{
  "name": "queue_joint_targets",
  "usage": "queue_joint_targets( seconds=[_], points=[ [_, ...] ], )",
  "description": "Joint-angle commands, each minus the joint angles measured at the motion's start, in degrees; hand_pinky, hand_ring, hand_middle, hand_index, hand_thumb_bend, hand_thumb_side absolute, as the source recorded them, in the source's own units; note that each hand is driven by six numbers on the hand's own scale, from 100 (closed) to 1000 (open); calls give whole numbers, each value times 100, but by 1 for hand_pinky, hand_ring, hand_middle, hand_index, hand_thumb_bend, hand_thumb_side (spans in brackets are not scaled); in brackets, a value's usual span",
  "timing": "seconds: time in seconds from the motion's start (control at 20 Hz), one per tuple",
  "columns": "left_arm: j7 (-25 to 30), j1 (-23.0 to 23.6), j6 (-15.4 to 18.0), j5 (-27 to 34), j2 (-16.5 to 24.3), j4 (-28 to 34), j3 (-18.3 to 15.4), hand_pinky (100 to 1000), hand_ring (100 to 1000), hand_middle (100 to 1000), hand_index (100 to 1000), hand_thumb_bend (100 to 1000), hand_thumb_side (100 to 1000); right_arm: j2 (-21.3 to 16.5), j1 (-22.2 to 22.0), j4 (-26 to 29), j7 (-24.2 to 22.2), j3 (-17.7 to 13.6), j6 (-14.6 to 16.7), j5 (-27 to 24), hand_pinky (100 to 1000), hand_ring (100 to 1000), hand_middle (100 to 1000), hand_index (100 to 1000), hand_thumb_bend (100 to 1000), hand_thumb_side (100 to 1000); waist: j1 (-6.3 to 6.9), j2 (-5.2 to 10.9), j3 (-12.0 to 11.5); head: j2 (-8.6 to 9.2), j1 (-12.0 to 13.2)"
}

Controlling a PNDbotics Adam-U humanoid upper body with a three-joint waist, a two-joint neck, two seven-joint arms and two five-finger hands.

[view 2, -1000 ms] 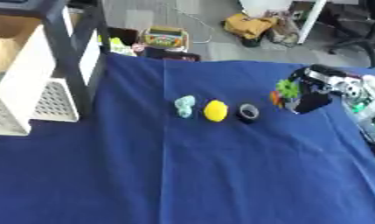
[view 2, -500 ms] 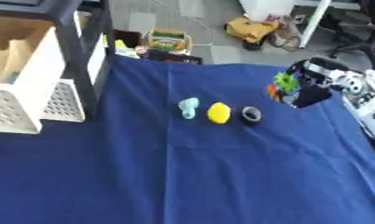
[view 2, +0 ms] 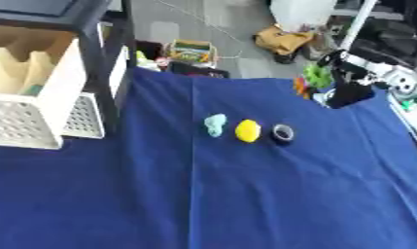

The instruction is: Pick up objects from table and place into drawer.

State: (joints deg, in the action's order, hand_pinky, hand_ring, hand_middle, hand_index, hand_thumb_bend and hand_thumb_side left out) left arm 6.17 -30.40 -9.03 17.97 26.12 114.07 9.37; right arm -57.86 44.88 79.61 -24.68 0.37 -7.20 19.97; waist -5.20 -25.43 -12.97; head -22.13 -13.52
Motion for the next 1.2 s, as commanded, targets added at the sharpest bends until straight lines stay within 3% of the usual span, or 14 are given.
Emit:
queue_joint_targets(
  seconds=[0.05, 0.1, 0.55, 1.2],
  points=[
    [-12, -18, -28, 45, 21, 52, -61, 245, 100, 176, 847, 129, 1000, -330, 124, 336, 8, -92, -44, -177, 181, 440, 189, 371, 100, 300, 3, 195, 7, -40, 38],
    [-11, -12, -35, 55, 16, 52, -61, 245, 100, 176, 846, 127, 1000, -333, 141, 414, 5, -82, -51, -215, 180, 440, 189, 371, 100, 259, -1, 213, 5, -49, 41],
    [10, 33, -124, 99, -19, 52, -54, 237, 100, 175, 845, 133, 1000, -215, 514, 1151, -168, 116, -103, -407, 177, 439, 185, 369, 100, 254, -48, 337, -6, -118, 90],
    [48, -58, -115, 143, -62, 52, 7, 241, 100, 175, 841, 130, 1000, 475, 1508, 1589, -605, 563, -184, -514, 161, 426, 169, 358, 100, 241, -86, 462, -52, -150, 126]
  ],
)
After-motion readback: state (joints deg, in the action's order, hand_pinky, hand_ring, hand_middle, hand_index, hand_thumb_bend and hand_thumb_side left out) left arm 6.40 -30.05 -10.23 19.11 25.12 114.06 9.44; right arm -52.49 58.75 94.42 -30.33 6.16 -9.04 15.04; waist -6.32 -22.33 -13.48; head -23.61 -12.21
